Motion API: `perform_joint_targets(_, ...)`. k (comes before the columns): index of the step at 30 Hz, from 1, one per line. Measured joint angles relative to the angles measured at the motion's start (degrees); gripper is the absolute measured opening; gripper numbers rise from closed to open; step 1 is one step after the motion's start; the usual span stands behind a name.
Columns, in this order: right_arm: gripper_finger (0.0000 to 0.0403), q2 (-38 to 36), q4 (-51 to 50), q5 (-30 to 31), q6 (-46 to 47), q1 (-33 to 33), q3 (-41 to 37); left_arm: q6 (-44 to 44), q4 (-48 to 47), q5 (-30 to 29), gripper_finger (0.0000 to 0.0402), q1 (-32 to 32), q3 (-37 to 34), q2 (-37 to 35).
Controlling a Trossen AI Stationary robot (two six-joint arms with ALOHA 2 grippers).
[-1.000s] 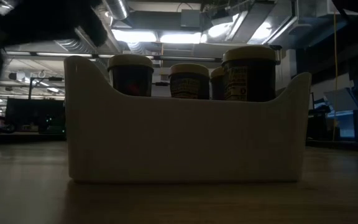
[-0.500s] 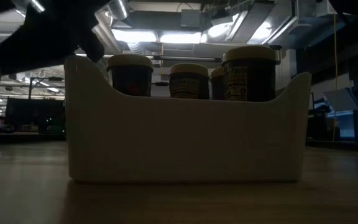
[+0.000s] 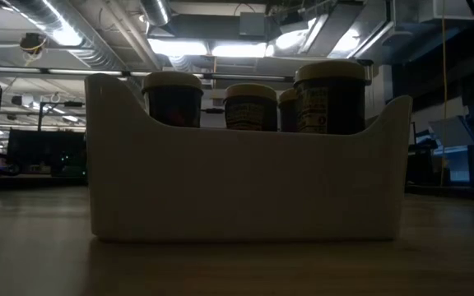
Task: Sort spices by type
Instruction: Put the green seasoning bottle into the black bin
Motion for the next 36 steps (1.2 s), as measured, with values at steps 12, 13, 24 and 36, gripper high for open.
perform_joint_targets(12,0.0378,-4.94,-15.85,5.51,4.13,6.43,-0.01,1.81,6.31,6.66,0.0280,-3.98,0.00,11.36)
perform_joint_targets(13,0.0378,-5.02,-17.05,7.92,5.30,7.30,0.00,1.81,7.23,6.65,0.0280,-4.38,0.00,12.72)
perform_joint_targets(24,0.0379,-4.94,-19.98,30.67,20.48,17.46,-3.15,-3.83,14.04,-2.50,0.0280,-11.62,-0.04,25.59)
perform_joint_targets(36,0.0379,-4.91,-9.43,41.16,33.19,20.47,-16.01,-9.29,16.73,-12.24,0.0280,-14.65,-0.04,35.94)
